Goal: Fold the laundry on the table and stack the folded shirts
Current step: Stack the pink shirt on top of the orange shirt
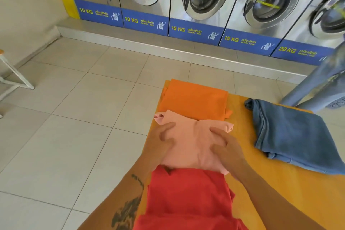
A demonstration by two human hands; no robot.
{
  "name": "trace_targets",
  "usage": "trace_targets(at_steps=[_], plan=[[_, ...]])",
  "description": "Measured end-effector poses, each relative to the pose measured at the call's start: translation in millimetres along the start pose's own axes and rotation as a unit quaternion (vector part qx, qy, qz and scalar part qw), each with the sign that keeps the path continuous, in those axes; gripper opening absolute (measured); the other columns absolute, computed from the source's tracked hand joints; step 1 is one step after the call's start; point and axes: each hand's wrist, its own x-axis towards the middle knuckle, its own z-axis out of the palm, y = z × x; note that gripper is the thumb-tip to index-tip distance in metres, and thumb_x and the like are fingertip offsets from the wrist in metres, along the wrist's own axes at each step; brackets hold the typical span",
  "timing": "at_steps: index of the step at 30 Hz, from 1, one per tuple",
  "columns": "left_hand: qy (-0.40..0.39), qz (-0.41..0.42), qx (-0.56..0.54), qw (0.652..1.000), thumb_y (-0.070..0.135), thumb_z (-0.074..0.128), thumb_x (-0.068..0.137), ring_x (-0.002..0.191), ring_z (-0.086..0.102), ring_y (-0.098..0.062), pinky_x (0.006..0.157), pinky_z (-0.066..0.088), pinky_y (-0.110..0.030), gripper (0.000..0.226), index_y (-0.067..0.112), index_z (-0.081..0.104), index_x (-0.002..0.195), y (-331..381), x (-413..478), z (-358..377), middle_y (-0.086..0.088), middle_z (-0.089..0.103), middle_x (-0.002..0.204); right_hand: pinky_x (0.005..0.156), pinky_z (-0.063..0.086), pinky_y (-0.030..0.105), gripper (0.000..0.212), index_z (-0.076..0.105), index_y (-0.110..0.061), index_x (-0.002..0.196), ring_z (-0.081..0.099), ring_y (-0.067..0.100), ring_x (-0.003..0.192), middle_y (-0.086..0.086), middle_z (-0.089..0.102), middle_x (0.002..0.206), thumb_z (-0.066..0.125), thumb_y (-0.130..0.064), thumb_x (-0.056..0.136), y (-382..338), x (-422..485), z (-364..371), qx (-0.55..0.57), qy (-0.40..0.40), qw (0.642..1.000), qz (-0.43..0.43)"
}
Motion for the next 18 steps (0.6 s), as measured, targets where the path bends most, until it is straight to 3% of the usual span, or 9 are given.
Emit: trace_targets(at_steps=[2,5,7,9,11,14,18], plan=[[0.012,0.036,0.006,0.999,0.009,0.066,0.085,0.119,0.052,-0.009,0.099,0.049,-0.036,0.055,0.052,0.063,0.119,10.6,2.3,-3.9,0.016,0.049,0.136,0.076,0.052,0.035,0.06,0.06,-0.042,0.128,0.059,0.01,0.089,-0.016,0.058,0.11,0.056,-0.002,0.084,-11.1,2.8,-8.3,-0.006,0.013,0.999,-0.029],[0.028,0.102,0.022,0.994,0.006,0.062,0.088,0.113,0.052,-0.002,0.088,0.047,-0.017,0.054,0.046,0.06,0.124,34.5,14.7,-9.6,0.021,0.049,0.127,0.071,0.049,0.024,0.06,0.059,-0.043,0.13,0.057,0.003,0.087,-0.013,0.059,0.115,0.057,-0.001,0.087,-35.4,12.8,-23.1,0.007,0.04,0.997,-0.066],[0.037,0.131,0.041,0.99,0.006,0.06,0.089,0.108,0.052,0.0,0.078,0.045,-0.01,0.053,0.043,0.058,0.127,52.8,33.4,-9.6,0.02,0.049,0.124,0.072,0.051,0.031,0.061,0.058,-0.042,0.131,0.059,0.013,0.08,-0.008,0.062,0.107,0.057,0.0,0.087,-51.8,26.0,-29.7,0.01,0.059,0.995,-0.076],[0.044,0.148,0.061,0.986,0.008,0.058,0.091,0.102,0.053,-0.005,0.076,0.042,-0.012,0.052,0.042,0.056,0.129,68.5,59.2,-6.5,0.017,0.048,0.125,0.078,0.055,0.04,0.061,0.058,-0.04,0.133,0.063,0.027,0.087,-0.011,0.061,0.094,0.055,0.0,0.087,-68.6,43.2,-32.8,0.003,0.081,0.994,-0.079],[0.055,0.163,0.077,0.982,0.009,0.057,0.092,0.103,0.052,-0.009,0.079,0.042,-0.014,0.052,0.04,0.054,0.133,80.4,86.3,-1.2,0.013,0.046,0.13,0.076,0.055,0.038,0.06,0.056,-0.039,0.134,0.062,0.023,0.085,-0.016,0.054,0.087,0.054,0.0,0.088,-79.2,66.3,-33.1,0.005,0.096,0.992,-0.076],[0.079,0.183,0.099,0.975,0.01,0.056,0.093,0.106,0.051,-0.003,0.08,0.041,-0.012,0.05,0.033,0.053,0.137,90.7,126.3,7.6,0.009,0.04,0.139,0.072,0.05,0.03,0.061,0.051,-0.039,0.137,0.056,0.009,0.08,-0.009,0.054,0.103,0.051,-0.002,0.089,-87.8,108.2,-31.0,-0.024,0.114,0.989,-0.09],[0.047,0.162,0.194,0.967,0.009,0.053,0.093,0.114,0.049,-0.015,0.092,0.048,-0.026,0.054,0.026,0.046,0.144,69.1,173.7,15.8,0.003,0.033,0.146,0.087,0.046,0.033,0.06,0.043,-0.027,0.145,0.054,0.027,0.11,0.009,0.047,0.14,0.048,-0.006,0.089,-69.5,160.4,-24.0,-0.172,0.085,0.98,-0.06]])
